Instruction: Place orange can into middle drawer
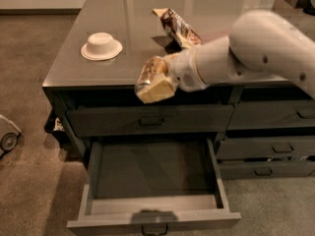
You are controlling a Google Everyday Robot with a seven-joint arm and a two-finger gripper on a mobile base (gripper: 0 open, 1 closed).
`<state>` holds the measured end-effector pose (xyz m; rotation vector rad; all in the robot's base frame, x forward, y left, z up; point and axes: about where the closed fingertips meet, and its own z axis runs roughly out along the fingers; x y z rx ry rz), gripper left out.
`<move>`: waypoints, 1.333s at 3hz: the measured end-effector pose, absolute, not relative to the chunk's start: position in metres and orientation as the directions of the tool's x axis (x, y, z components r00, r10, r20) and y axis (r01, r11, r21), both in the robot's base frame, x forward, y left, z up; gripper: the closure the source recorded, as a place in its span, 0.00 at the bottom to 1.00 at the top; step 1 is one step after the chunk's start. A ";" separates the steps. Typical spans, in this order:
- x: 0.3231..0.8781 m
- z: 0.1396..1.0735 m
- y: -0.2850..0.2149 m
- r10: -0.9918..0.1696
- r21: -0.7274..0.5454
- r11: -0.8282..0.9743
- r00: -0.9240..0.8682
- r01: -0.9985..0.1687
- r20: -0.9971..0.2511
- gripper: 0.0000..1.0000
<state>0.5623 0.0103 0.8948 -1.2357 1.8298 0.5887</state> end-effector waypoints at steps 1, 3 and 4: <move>0.526 0.847 0.003 -0.495 -0.012 0.411 -0.212 -0.912 -0.842 1.00; 0.502 0.725 0.032 -0.499 0.103 0.412 -0.318 -0.906 -0.806 1.00; 0.505 0.655 0.053 -0.506 0.164 0.421 -0.381 -0.892 -0.774 1.00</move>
Offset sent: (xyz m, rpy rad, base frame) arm -0.0759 0.0121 -0.1794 0.0323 0.1960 -0.0114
